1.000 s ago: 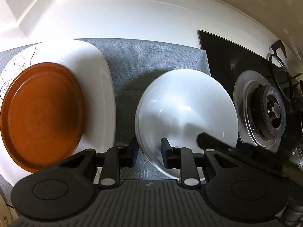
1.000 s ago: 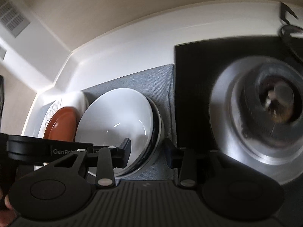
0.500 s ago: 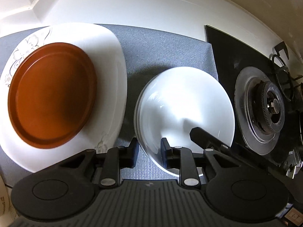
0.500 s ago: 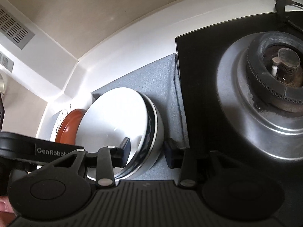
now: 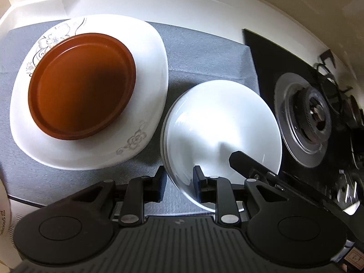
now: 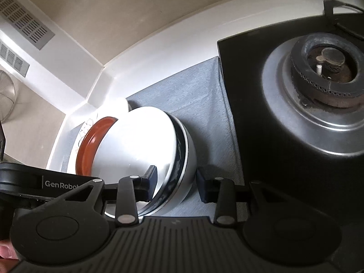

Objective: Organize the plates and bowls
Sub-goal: 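Grasp the rims of the nested bowls together with both grippers, then lift the nested bowls with both grippers and carry them toward the plate stack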

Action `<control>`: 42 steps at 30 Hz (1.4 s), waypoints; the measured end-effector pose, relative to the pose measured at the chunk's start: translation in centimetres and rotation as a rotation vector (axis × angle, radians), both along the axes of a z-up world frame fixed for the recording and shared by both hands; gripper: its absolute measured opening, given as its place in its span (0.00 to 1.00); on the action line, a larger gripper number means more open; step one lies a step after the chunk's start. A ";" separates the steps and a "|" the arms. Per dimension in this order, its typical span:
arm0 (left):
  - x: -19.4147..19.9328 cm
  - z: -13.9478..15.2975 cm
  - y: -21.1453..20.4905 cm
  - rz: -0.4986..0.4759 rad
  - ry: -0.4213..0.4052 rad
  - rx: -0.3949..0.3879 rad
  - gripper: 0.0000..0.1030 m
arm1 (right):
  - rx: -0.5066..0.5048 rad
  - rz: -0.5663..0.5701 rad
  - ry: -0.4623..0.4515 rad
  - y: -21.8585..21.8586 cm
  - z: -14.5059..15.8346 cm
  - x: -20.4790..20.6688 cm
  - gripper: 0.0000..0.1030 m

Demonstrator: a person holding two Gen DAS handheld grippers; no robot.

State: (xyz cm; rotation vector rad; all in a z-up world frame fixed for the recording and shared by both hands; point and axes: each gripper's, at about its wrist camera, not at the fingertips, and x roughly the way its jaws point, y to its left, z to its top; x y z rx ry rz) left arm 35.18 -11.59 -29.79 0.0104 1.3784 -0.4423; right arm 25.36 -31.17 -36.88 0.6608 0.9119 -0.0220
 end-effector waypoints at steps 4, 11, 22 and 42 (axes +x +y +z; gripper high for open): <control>-0.4 1.4 1.8 -0.046 -0.008 -0.025 0.26 | 0.055 -0.062 0.007 1.0 1.5 -1.3 0.40; -1.1 5.0 5.0 -0.100 -0.067 -0.040 0.26 | 0.009 -0.073 -0.044 4.7 5.0 -2.3 0.40; -0.6 8.6 11.2 -0.082 -0.147 -0.023 0.27 | 0.017 -0.023 -0.077 10.5 8.0 -0.7 0.39; 0.5 15.3 28.2 0.154 -0.230 0.028 0.28 | 0.059 0.281 -0.127 24.7 14.0 5.3 0.39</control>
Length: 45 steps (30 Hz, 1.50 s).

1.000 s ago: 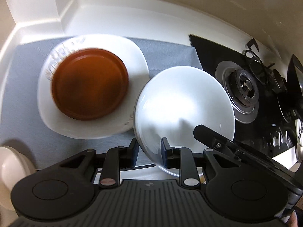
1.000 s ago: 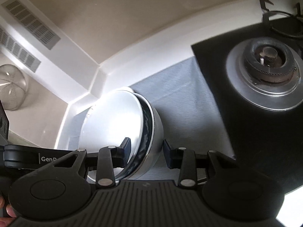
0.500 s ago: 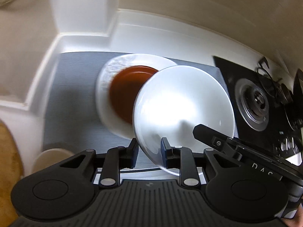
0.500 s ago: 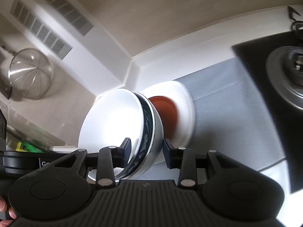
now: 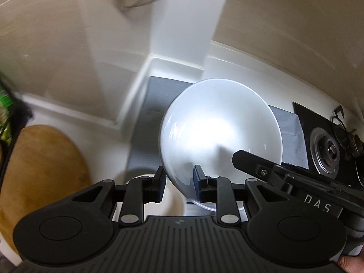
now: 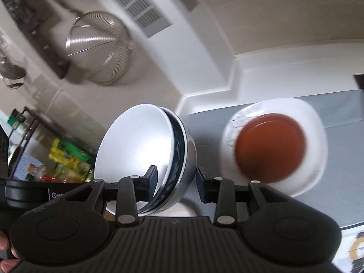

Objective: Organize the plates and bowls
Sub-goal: 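Lift the nested bowls with both grippers and carry them toward the plate stack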

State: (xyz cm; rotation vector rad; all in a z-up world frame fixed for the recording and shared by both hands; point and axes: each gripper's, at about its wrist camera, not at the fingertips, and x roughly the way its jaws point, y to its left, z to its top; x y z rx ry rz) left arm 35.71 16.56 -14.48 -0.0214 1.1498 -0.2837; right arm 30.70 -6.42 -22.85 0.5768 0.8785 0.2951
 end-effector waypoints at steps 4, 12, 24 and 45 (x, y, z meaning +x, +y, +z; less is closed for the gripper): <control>-0.8 -0.1 2.2 0.027 0.026 -0.004 0.28 | -0.002 0.050 0.015 2.1 0.2 -0.3 0.39; -2.1 -3.9 5.1 0.058 0.126 -0.020 0.28 | -0.005 0.107 0.092 4.8 -2.8 -1.5 0.39; -2.0 -9.8 6.9 0.066 0.239 -0.025 0.28 | -0.035 0.153 0.202 7.5 -8.4 -2.1 0.39; -1.0 -13.2 7.8 0.039 0.276 -0.095 0.27 | -0.350 0.275 0.146 10.0 -8.6 -2.4 0.38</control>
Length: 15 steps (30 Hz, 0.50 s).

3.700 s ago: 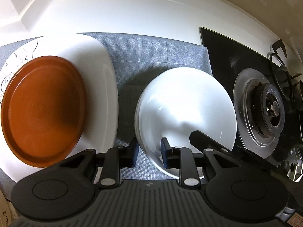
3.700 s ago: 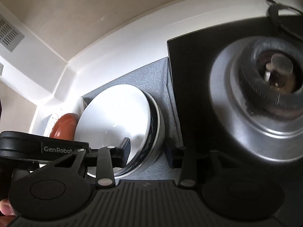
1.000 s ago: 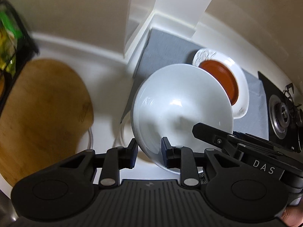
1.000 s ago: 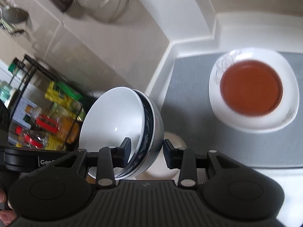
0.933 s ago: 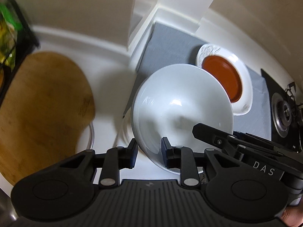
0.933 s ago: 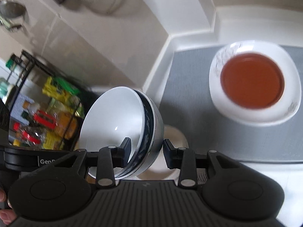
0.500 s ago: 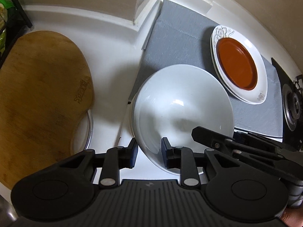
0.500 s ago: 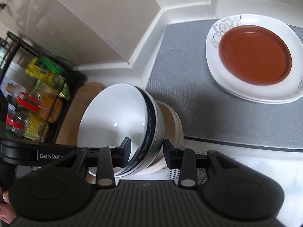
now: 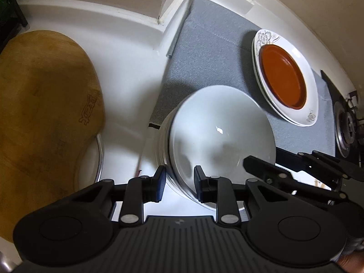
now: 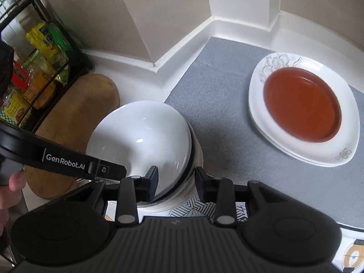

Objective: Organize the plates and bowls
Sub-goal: 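Lift the nested bowls with both grippers and carry them toward the plate stack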

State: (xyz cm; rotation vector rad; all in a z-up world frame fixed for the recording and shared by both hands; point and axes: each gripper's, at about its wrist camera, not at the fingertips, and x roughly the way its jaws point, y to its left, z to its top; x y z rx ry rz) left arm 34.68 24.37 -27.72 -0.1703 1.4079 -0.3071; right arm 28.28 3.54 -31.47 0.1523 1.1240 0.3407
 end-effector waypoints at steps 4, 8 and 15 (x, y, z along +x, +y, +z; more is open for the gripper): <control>0.0 0.4 1.8 0.035 0.019 -0.088 0.27 | 0.114 -0.106 0.022 -2.6 -0.2 -0.4 0.46; 0.0 2.0 2.7 0.029 -0.036 -0.112 0.24 | 0.337 -0.239 0.056 -5.4 -1.6 -0.9 0.62; 1.5 0.2 3.9 0.025 0.014 -0.174 0.25 | 0.379 -0.331 0.085 -6.0 -3.3 -1.4 0.83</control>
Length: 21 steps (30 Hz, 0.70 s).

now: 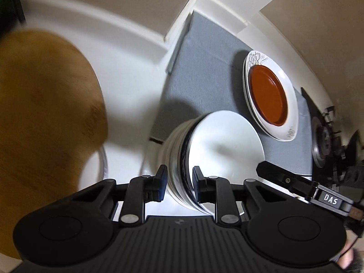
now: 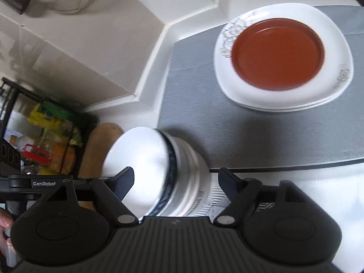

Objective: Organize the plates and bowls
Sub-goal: 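Lift the nested bowls with both grippers and carry them toward the plate stack, then carry the nested bowls over the brown plate with both grippers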

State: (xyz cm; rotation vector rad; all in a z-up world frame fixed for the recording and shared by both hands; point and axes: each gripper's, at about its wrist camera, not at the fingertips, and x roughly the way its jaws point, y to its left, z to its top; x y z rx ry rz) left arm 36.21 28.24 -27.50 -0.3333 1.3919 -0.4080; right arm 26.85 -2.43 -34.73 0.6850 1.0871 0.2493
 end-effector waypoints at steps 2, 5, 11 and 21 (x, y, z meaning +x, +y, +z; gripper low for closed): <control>0.4 -0.8 0.2 -0.012 0.025 -0.021 0.31 | 0.027 -0.014 0.028 -0.4 -0.6 -0.1 0.83; 0.9 -2.0 0.2 0.001 0.052 -0.028 0.39 | 0.084 -0.030 0.071 -0.7 -1.6 -0.2 0.89; 1.5 -4.7 -0.3 0.009 0.113 -0.077 0.45 | 0.167 -0.050 0.129 -0.4 -3.9 -0.3 0.90; 1.1 -4.8 0.2 -0.005 0.080 -0.092 0.43 | 0.213 -0.054 0.169 1.5 -5.6 0.2 0.69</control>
